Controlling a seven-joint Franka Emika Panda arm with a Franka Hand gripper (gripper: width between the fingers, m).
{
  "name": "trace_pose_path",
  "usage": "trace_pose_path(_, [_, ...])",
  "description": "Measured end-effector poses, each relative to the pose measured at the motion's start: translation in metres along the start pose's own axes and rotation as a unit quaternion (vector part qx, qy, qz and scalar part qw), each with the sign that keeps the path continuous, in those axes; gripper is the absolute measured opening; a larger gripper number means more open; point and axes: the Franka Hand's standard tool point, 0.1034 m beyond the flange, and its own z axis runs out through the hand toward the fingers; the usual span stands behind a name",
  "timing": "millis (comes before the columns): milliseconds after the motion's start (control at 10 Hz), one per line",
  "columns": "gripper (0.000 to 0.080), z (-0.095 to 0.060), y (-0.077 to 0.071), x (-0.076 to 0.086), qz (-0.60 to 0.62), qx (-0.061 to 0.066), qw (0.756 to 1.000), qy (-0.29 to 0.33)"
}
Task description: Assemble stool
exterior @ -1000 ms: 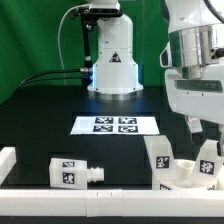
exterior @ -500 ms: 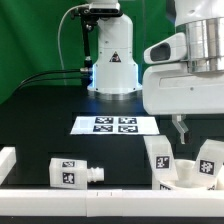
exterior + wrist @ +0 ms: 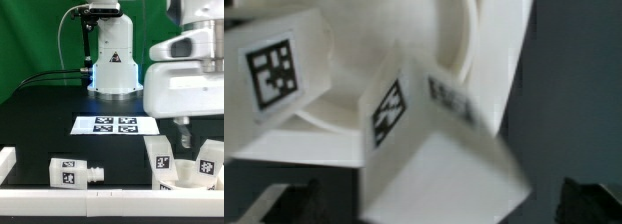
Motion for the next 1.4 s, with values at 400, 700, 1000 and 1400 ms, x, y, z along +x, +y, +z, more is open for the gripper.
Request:
trace_pose_path(400, [0.0649, -0.001, 0.010, 0.003, -0.101, -0.019, 0.995, 0.005])
trace_pose_path(700, [0.0649, 0.010, 0.007, -0.003, -0.283, -0.036, 0.957, -0.056])
trace_pose_path(1000, [0.0603, 0.013, 0.014, 0.000, -0.307, -0.043, 0.949, -0.059])
trace_pose_path(1400, [0.0335, 0.013, 0.015, 0.000, -0.206, -0.049, 0.976, -0.054])
